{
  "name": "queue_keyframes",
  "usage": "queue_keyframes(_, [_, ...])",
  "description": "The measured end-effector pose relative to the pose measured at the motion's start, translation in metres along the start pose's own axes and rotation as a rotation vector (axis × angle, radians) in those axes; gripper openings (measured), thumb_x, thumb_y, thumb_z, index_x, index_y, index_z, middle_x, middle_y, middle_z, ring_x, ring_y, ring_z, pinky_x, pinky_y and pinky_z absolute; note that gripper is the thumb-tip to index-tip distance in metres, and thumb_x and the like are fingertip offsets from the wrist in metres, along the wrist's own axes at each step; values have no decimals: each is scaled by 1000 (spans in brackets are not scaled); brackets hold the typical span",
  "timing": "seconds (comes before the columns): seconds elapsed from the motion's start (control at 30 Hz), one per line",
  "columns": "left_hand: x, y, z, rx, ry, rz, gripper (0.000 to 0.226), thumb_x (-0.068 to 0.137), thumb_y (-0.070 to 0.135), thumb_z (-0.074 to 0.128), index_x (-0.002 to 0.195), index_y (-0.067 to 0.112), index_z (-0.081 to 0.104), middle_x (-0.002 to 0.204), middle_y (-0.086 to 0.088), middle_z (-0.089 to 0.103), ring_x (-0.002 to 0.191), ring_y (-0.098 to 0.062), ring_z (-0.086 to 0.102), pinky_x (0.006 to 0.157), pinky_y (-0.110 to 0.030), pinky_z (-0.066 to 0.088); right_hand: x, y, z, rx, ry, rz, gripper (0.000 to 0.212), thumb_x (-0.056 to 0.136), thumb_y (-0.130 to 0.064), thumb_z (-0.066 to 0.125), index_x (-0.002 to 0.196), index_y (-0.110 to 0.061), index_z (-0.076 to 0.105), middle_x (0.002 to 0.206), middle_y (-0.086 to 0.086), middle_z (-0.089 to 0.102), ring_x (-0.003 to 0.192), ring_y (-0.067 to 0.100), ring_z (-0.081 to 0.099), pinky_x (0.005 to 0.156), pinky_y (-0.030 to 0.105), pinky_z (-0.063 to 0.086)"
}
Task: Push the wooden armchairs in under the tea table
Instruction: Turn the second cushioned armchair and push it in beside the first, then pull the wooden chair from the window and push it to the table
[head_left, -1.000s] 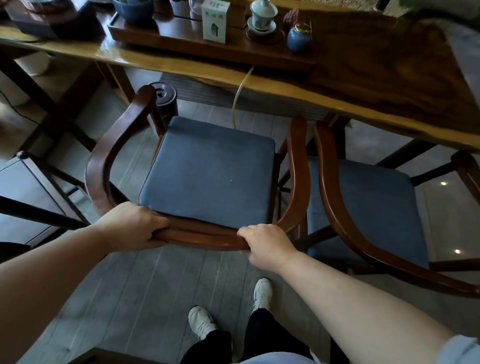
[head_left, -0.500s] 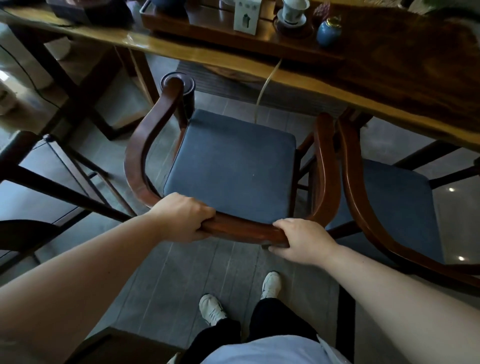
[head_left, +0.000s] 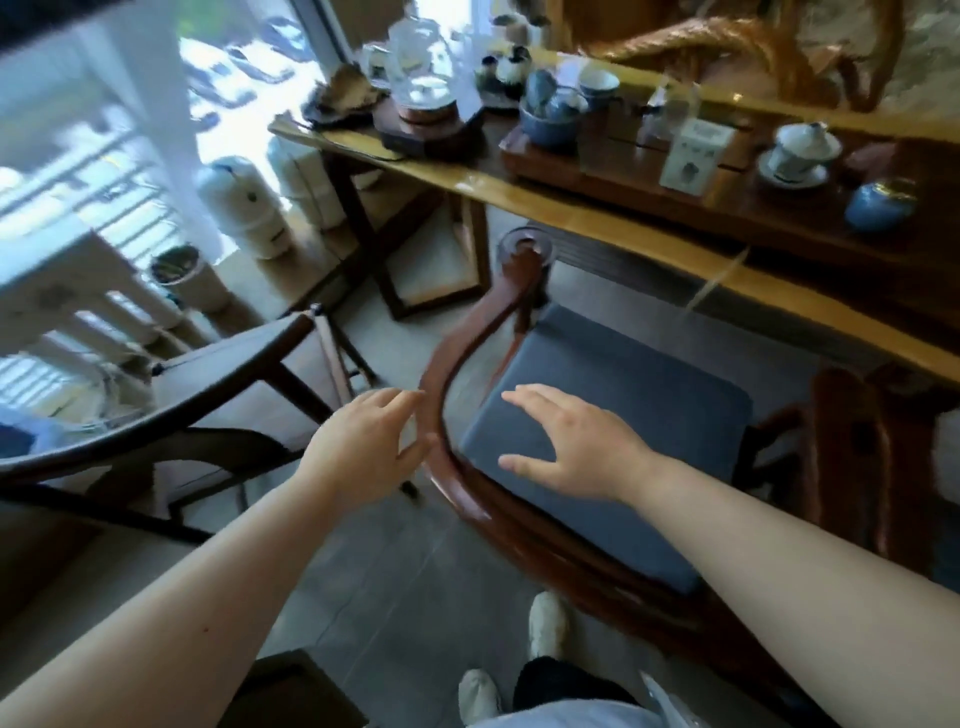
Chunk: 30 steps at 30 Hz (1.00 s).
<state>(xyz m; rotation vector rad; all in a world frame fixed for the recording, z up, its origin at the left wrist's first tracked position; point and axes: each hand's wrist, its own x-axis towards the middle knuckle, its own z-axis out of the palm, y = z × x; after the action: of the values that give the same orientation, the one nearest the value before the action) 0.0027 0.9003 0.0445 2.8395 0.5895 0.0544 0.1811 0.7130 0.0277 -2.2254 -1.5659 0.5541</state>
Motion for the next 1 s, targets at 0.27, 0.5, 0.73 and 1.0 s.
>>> queue_keyframes(0.27, [-50,-58,-42,118,128,-328,50,81,34,74,123,10,60,116,-12,67,109,-32,60,87,-43,51,97,-28,-3,-18,-53,-302,73,86,-57,61,147,-26,36,153,-3,38,137,16,37,102,39,43])
queue_keyframes(0.5, [-84,-107,-60,110,169,-513,51,78,29,78,121,8,61,113,-11,67,104,-31,61,85,-42,53,156,-72,18,-12,-102,-422,70,86,-47,67,145,-22,39,149,4,43,134,22,42,106,39,41])
queue_keyframes(0.73, [-99,-206,-50,29,172,-586,56,77,28,79,126,10,58,120,-11,63,113,-29,56,96,-45,49,222,-126,49,-18,-118,-502,61,85,-43,69,138,-21,48,136,-1,55,120,17,52,96,36,50])
queue_keyframes(1.0, [-104,-329,-25,152,-60,-599,67,79,34,75,137,17,47,147,-14,42,139,-33,28,113,-57,21,299,-198,115,-105,-238,-485,62,80,-46,70,132,-19,52,129,1,57,118,21,52,104,41,42])
